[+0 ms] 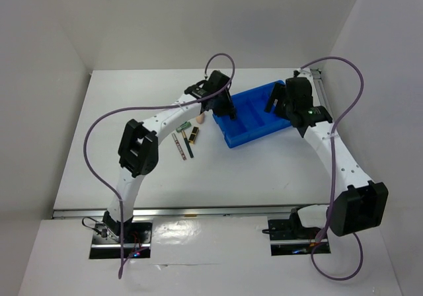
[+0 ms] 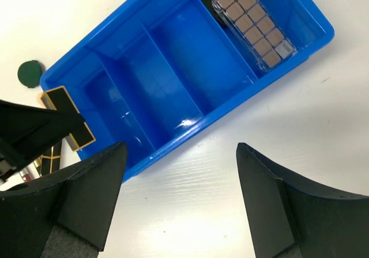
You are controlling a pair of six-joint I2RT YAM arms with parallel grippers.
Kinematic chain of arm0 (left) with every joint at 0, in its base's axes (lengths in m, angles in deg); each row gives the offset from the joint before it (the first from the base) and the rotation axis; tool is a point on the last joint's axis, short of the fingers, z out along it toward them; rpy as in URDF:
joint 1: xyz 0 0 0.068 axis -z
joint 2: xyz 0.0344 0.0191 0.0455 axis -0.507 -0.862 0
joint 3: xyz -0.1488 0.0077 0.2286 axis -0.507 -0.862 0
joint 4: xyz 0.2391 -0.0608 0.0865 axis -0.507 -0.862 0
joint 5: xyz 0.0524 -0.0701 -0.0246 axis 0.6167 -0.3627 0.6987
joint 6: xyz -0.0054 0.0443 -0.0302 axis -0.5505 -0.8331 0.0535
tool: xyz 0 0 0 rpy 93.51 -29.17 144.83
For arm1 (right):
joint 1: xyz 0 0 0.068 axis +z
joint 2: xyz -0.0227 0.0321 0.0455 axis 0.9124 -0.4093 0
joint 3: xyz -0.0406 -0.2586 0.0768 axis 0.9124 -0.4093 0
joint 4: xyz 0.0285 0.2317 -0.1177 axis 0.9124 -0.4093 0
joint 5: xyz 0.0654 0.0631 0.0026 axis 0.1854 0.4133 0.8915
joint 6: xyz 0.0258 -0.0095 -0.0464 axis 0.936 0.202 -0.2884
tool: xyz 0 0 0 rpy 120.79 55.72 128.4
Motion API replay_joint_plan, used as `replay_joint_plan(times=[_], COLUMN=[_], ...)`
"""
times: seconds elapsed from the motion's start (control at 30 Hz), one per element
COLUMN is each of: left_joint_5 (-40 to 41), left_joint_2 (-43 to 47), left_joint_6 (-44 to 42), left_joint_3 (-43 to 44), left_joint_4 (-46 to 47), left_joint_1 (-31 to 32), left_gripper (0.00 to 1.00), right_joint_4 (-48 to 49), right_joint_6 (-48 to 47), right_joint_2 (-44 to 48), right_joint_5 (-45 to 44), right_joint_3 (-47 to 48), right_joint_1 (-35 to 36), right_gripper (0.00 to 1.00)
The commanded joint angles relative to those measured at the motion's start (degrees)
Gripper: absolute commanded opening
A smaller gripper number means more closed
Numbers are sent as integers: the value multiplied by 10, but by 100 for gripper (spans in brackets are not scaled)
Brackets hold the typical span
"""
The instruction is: Organize the makeup
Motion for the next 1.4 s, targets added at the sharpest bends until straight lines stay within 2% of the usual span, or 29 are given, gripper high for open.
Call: replay_joint_plan(times=[0.0,0.13,0.4,0.43,0.5,0.6,0.67,0.77,0.9,0.97,1.0,1.03,1.17,1.37], left_joint_5=[34,68,57,57,52,52,45,45,50,56,73,80,126,199], left_joint_2=[-8,-38,-83,-96,-103,-84,-71,-71,-54,-32,-1,18,106,163], left_joint_6=[33,44,32,27,21,15,-6,-19,-50,-62,-78,-89,-154,-251], left_joint_3=[40,51,59,74,86,71,58,75,96,84,64,48,-45,-183], left_joint_4=[-23,-39,-16,-21,-33,-20,5,-6,-17,-17,-17,-4,14,13], left_joint_1=[0,6,11,11,11,11,16,22,28,40,40,48,62,62], left_gripper=[24,24,28,31,41,55,60,69,68,61,54,50,46,53], right_joint_4=[-19,-25,-44,-44,-50,-50,-50,-56,-61,-61,-61,-61,-56,-46], right_joint_6=[9,9,9,9,9,9,9,9,9,9,9,9,9,14], right_joint_2=[32,32,43,43,49,55,55,55,55,61,61,61,61,49], right_joint_5=[-12,-12,-12,-12,-12,-12,-12,-12,-12,-12,-12,-12,-1,25], right_joint_3=[-8,-8,-3,-3,-9,-9,-9,-9,-3,-3,-3,-3,-8,-13], right_joint_1=[-2,-2,-2,-2,-2,-2,-2,-2,-2,-2,-2,-2,-2,-2], right_gripper=[84,84,84,84,84,84,84,84,84,84,84,84,84,84])
